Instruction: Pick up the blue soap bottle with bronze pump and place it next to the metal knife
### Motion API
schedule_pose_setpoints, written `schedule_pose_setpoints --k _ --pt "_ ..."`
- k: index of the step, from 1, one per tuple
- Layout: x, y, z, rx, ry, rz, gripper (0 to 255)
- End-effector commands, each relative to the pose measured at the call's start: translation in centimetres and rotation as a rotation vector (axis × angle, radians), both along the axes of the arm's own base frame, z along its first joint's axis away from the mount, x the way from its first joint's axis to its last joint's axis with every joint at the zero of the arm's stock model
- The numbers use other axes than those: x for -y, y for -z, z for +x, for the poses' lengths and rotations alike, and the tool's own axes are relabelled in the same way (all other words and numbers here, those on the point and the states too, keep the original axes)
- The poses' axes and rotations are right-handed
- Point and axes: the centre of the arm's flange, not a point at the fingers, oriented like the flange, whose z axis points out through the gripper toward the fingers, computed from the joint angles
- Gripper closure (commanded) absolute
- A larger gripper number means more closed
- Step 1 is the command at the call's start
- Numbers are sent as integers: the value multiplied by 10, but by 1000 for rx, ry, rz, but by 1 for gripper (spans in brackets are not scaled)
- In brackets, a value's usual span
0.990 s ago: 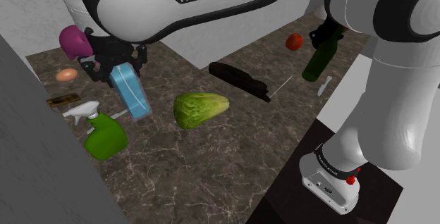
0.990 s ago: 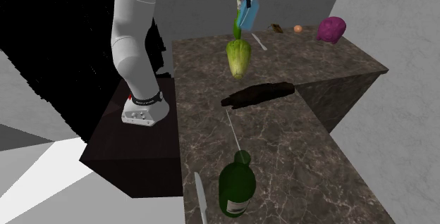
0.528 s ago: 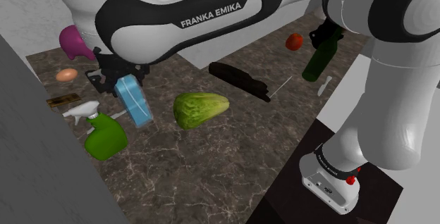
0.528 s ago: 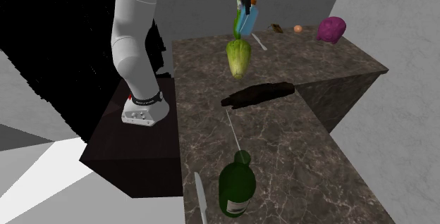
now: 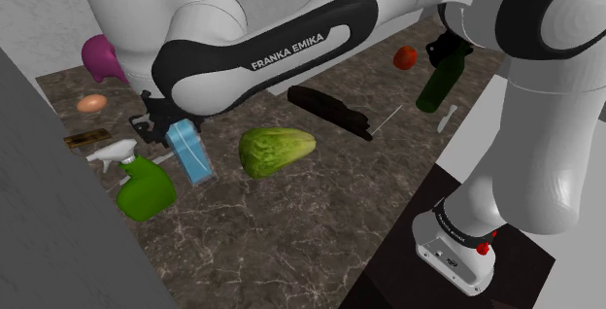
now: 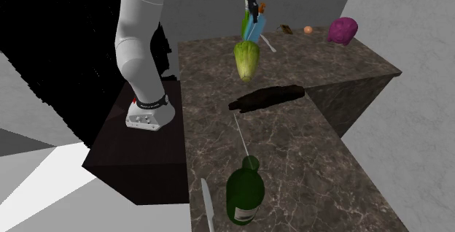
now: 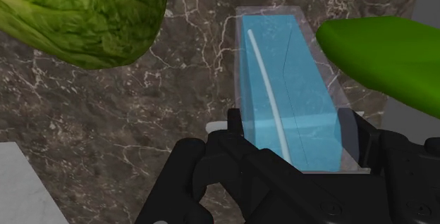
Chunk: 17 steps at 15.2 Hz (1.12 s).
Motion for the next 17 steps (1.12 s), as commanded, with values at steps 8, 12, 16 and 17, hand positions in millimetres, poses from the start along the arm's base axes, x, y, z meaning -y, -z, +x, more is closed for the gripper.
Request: schedule_pose_setpoints --k 8,12,16,17 --pt "-1 36 0 1 0 1 255" --pt "-1 36 0 1 0 1 255" --pt "-1 36 0 1 0 1 0" --pt "-1 36 0 1 0 1 0"
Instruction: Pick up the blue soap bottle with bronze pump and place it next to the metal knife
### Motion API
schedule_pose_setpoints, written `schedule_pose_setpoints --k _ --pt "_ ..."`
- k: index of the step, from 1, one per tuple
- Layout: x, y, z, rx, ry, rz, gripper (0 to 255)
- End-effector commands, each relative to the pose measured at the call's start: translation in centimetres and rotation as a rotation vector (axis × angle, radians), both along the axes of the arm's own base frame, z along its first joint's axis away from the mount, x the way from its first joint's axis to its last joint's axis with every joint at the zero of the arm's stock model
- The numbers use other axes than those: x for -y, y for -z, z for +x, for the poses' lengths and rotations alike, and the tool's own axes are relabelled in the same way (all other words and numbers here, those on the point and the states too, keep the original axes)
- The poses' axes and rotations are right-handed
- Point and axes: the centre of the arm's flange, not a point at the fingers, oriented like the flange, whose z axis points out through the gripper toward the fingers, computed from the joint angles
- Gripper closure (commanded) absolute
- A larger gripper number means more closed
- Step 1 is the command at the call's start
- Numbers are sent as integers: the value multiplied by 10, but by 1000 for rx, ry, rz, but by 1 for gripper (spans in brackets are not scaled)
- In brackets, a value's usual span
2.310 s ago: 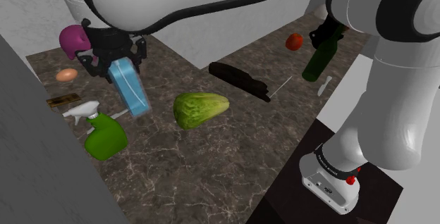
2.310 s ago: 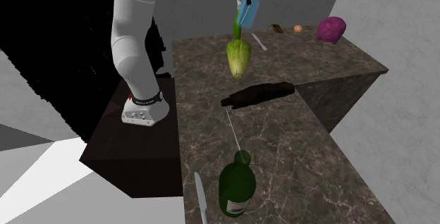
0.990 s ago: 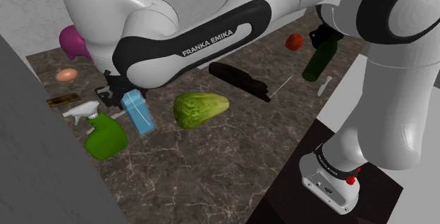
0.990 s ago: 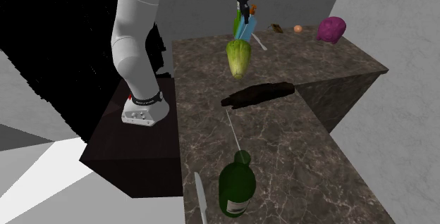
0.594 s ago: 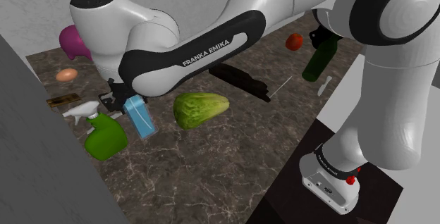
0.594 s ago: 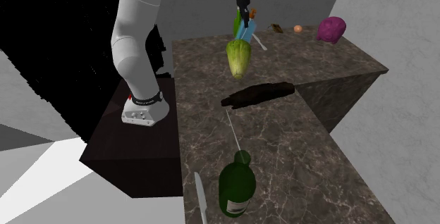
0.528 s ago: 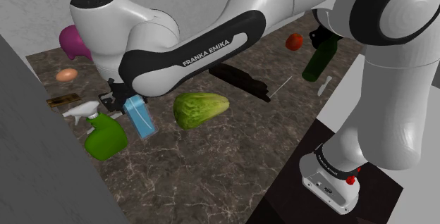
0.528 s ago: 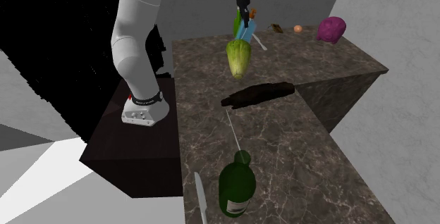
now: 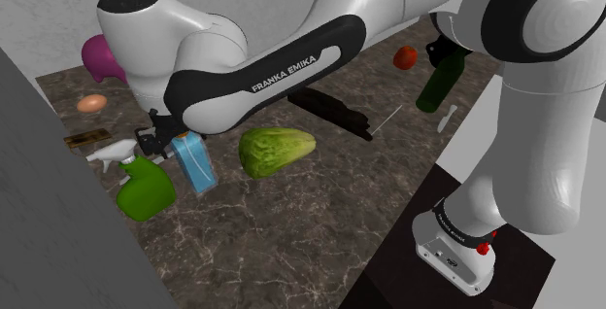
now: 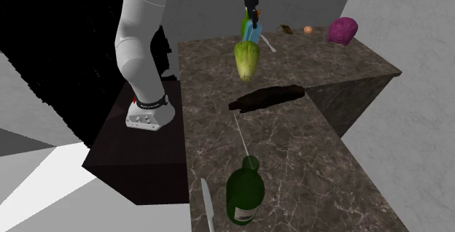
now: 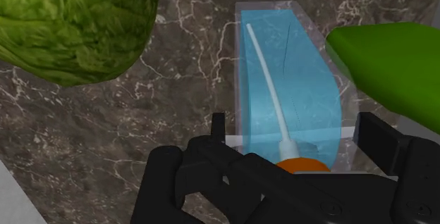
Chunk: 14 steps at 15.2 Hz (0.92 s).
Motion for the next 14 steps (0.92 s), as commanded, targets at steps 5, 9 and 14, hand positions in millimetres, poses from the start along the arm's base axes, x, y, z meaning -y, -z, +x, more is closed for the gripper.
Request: schedule_pose_setpoints --k 5,9,14 --pt "-1 -39 -7 0 0 0 0" --pt "-1 -49 -9 0 0 0 0" --pt "-1 -49 -9 0 0 0 0"
